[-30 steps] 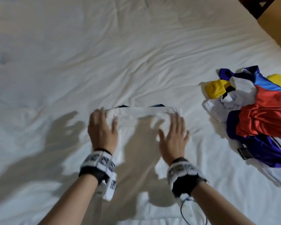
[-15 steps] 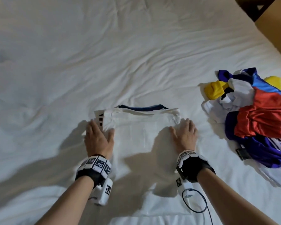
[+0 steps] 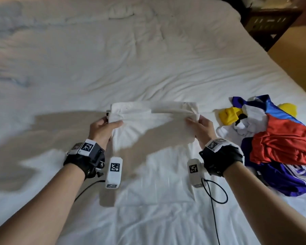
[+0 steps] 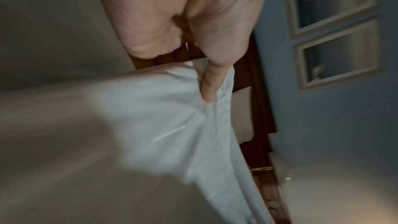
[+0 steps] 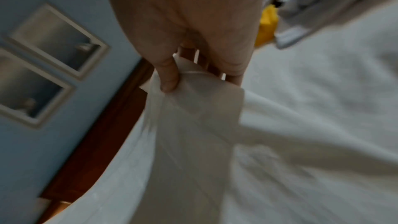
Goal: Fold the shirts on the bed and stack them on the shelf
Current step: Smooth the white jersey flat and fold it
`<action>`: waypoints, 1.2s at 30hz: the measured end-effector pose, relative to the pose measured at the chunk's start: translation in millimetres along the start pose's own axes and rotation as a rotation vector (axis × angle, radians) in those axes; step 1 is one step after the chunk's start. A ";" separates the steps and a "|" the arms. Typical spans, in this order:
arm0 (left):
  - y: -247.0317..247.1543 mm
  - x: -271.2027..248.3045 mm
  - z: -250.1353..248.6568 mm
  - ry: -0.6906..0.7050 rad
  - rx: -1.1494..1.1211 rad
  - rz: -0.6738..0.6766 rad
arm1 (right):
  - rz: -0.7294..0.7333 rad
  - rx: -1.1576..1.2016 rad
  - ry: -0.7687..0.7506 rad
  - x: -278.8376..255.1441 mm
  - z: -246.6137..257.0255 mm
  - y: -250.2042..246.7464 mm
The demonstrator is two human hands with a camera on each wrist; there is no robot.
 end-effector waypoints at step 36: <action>-100.2 -83.8 147.7 -0.209 0.431 -0.377 | 0.013 -0.724 0.158 -55.6 -102.6 18.3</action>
Point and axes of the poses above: each hand's wrist, its own x-axis towards the middle knuckle, its own y-axis out of the palm, z = x × y, the point moved 4 cm from there along x, towards the middle knuckle, and after that the axes turned 4 degrees about z, right-handed, at the moved point
